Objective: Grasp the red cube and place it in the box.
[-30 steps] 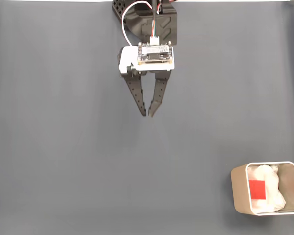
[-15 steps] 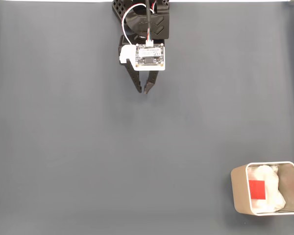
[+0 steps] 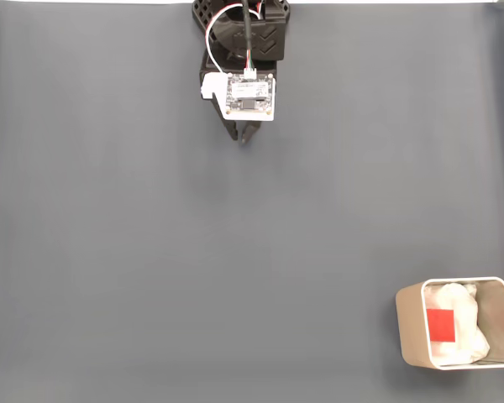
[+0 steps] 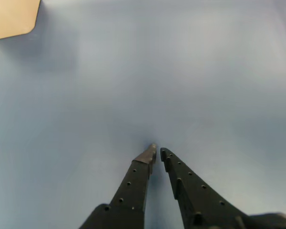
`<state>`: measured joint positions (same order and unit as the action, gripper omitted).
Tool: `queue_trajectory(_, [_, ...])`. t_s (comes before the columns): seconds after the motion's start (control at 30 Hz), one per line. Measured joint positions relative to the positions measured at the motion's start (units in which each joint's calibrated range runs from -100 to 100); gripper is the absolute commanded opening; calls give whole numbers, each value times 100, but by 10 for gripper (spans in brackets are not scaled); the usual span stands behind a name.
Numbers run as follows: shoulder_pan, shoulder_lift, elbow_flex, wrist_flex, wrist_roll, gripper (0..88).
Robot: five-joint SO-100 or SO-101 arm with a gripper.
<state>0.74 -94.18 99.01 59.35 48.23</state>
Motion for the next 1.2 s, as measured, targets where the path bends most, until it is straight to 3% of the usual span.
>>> queue_trajectory(0.6, [7, -582, 0, 1519, 112, 0])
queue_trajectory(1.2, [7, -582, 0, 1543, 117, 3])
